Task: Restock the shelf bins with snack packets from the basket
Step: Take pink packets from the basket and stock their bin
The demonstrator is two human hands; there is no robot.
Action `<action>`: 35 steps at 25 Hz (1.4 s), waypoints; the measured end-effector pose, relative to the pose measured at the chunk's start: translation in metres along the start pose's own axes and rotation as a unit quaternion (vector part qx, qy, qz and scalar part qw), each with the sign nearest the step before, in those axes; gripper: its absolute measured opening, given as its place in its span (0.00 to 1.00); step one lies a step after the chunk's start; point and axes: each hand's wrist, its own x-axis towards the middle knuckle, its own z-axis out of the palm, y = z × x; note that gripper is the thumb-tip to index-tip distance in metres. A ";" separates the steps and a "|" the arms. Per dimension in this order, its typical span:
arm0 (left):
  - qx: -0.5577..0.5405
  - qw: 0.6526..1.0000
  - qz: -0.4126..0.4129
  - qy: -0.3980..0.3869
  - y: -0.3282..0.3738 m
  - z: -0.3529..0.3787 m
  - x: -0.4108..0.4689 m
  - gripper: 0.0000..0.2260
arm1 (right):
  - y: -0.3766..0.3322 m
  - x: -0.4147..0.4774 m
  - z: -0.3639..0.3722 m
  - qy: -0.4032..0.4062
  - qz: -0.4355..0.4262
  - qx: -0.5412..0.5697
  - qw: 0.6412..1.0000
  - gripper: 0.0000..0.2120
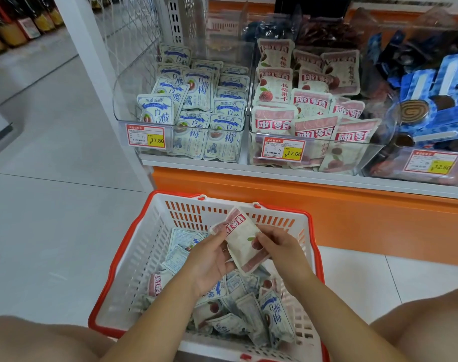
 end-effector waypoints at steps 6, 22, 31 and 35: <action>0.045 0.998 0.013 0.032 0.001 0.005 -0.001 0.16 | 0.002 -0.008 0.009 0.107 -0.131 -0.128 0.977 0.07; 0.315 0.932 0.176 -0.036 0.075 0.081 -0.028 0.18 | -0.114 -0.008 -0.042 -0.049 -0.087 -0.099 0.990 0.03; 0.771 0.448 0.452 -0.012 0.188 0.209 0.031 0.18 | -0.277 0.072 -0.159 0.268 -0.201 -0.270 0.903 0.13; 0.862 0.344 0.366 -0.067 0.200 0.253 0.087 0.26 | -0.302 0.149 -0.173 0.264 -0.210 -0.501 0.797 0.17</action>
